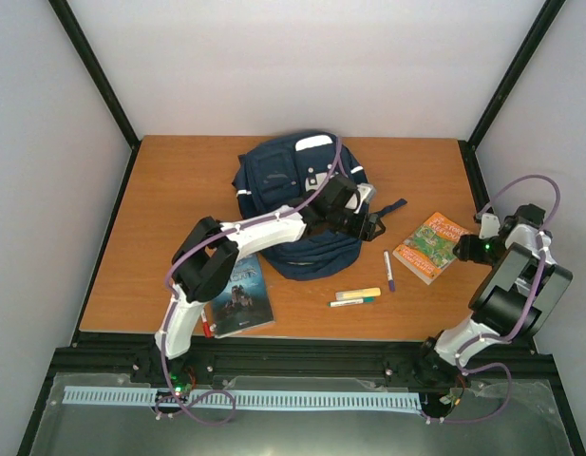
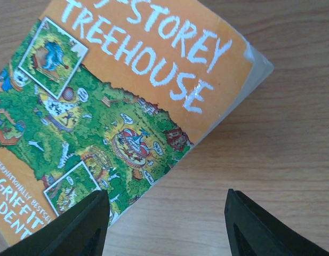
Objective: Pack the student bag
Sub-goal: Pick up the book from the center of the board.
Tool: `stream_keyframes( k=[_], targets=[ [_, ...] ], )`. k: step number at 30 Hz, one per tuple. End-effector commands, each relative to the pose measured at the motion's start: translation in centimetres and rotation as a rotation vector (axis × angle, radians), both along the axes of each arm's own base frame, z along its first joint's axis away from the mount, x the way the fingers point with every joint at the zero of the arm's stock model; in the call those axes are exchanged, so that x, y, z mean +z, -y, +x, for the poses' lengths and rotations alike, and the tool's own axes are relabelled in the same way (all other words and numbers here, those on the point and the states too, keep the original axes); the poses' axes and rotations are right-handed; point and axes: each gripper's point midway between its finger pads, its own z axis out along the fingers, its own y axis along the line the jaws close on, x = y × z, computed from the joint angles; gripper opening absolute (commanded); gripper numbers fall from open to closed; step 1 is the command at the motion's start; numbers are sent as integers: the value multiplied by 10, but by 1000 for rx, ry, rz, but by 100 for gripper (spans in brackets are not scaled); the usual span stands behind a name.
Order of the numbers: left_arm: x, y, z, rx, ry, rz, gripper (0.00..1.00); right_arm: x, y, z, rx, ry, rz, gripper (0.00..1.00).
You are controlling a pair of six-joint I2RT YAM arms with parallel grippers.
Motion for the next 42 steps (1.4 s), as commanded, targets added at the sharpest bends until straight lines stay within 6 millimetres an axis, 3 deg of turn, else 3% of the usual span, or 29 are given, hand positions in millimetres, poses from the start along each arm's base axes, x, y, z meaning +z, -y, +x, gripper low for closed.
stream_keyframes(
  k=[1, 7, 20, 26, 32, 38, 42],
  targets=[
    [3, 10, -5, -18, -21, -5, 74, -12, 5, -1, -35, -49, 10, 61],
    [-5, 12, -7, -15, -41, 4, 74, -37, -11, 4, 18, -123, 26, 60],
    [-22, 18, -11, -6, -78, 36, 72, -60, -65, 56, 268, -165, -88, 52],
    [-22, 20, -5, 15, -71, 43, 72, -69, -58, 72, 299, -173, -220, 47],
    [-28, 27, 1, 25, -76, 45, 72, -51, -29, 83, 215, -119, -330, 47],
    [-33, 33, 7, 25, -80, 49, 72, -28, -63, 76, 190, -72, -81, 57],
    [-37, 36, 20, 68, -56, 82, 74, -29, -66, 78, 171, -73, -45, 61]
  ],
)
